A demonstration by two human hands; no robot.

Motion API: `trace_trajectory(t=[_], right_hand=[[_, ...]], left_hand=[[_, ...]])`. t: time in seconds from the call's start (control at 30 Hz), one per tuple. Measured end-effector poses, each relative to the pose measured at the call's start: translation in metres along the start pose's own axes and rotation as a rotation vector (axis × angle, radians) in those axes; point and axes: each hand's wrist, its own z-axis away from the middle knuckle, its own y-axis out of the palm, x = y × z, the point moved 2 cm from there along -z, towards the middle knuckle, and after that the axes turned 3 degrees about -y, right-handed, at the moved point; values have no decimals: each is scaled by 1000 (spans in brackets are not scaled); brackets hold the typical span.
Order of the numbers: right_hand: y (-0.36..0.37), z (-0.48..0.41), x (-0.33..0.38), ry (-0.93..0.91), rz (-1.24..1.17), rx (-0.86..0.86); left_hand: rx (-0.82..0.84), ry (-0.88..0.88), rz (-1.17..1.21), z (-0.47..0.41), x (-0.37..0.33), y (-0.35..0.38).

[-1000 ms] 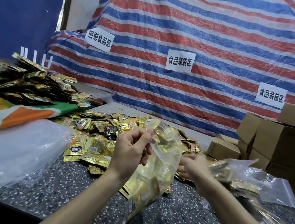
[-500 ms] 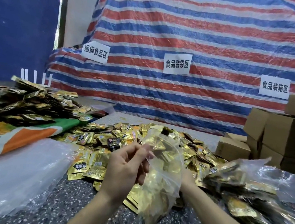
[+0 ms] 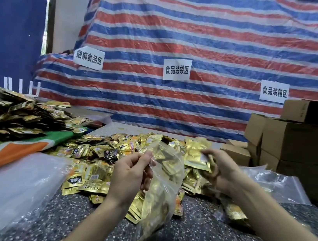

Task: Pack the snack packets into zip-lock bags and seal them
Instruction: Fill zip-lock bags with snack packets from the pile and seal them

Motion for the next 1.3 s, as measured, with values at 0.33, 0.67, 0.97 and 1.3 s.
trace_trajectory(t=[0.33,0.67,0.97,1.3], right_hand=[[22,61,37,-248,47,209],[42,63,-8,-538,585,-10],[47,65,-14,-438,596,43],[35,62,-13,-384,850,146]], left_hand=[[-37,-26,-62,-2,-4,17],[-40,31,-39,-5,-7,27],[-13,103,-140,0,-9,30],[-20,76,-160,2,-6,29]])
